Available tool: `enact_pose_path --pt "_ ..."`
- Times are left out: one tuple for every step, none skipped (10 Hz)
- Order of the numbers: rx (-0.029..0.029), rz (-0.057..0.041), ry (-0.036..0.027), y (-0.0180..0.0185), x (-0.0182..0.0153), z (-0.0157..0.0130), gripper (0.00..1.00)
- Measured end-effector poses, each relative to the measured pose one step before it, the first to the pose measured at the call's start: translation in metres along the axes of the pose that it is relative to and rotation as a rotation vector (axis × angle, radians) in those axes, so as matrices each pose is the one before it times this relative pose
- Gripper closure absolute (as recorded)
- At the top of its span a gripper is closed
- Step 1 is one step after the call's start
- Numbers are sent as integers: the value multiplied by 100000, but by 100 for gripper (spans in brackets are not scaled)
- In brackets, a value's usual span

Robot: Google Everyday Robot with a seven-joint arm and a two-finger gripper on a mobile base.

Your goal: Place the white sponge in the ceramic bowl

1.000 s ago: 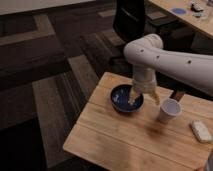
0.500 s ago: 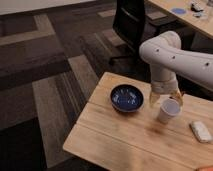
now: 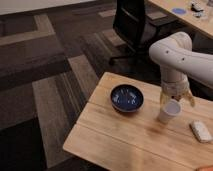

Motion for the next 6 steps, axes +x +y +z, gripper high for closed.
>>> enact_pose_path --pt "1141 -4056 2718 -2146 -750 1846 35" --pt "-977 -4856 1203 -793 -732 1020 35" --pt "-1054 -3529 479 -446 -431 516 35" --pt "-2067 -7575 1171 -592 -402 803 35" --pt "-2091 -4278 2281 -433 380 776 35" --pt "-2603 -3145 2777 -729 925 953 35"
